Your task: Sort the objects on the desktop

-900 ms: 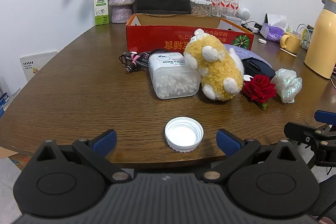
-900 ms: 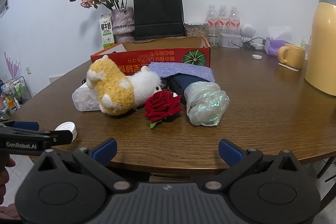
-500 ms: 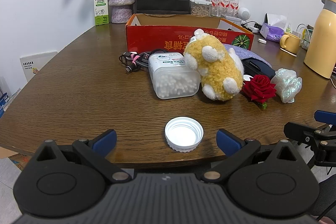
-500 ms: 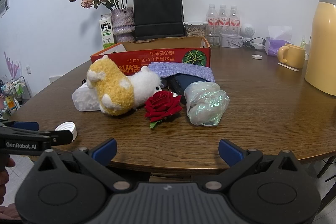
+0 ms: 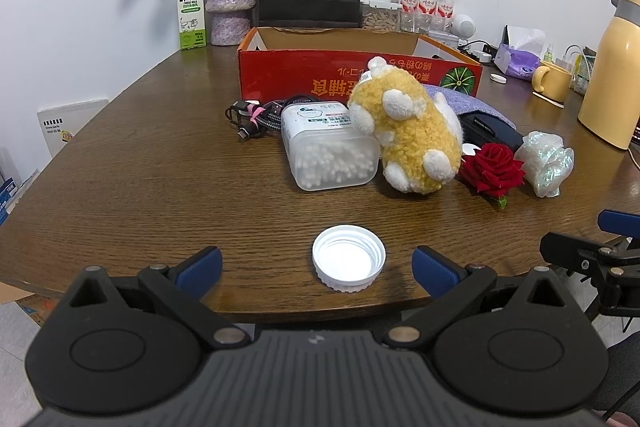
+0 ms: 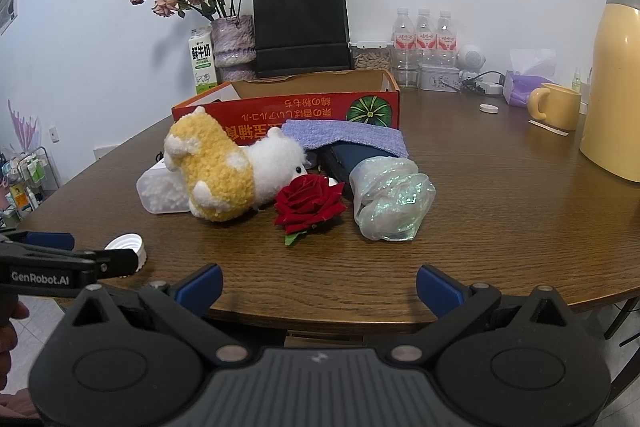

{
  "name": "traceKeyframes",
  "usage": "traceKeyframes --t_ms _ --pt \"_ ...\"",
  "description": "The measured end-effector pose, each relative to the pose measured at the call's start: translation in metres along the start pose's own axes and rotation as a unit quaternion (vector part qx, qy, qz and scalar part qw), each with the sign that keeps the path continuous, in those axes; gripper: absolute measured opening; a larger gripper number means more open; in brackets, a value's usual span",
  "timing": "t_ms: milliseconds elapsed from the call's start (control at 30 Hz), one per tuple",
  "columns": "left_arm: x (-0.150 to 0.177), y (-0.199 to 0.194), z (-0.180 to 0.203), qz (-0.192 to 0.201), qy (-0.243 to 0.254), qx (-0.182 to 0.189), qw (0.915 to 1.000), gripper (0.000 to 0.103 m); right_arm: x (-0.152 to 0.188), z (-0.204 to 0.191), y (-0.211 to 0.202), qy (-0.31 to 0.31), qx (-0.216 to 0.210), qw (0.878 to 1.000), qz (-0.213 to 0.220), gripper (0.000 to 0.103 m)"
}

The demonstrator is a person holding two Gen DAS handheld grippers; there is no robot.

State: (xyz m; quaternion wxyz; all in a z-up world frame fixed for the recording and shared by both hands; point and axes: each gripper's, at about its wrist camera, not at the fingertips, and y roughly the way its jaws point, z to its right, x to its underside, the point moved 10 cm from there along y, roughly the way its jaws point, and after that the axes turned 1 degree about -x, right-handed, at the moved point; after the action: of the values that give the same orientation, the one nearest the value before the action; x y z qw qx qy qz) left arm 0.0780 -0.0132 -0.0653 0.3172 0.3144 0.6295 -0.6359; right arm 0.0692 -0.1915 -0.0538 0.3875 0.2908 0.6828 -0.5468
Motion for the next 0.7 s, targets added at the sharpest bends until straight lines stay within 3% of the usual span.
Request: traceKeyframes --t_ms 700 --pt "0.0001 0.0003 0.0011 -0.004 -0.001 0.002 1.0000 0.103 0.0011 0.0007 0.0009 0.001 0.000 1.000 -0.002 0.103"
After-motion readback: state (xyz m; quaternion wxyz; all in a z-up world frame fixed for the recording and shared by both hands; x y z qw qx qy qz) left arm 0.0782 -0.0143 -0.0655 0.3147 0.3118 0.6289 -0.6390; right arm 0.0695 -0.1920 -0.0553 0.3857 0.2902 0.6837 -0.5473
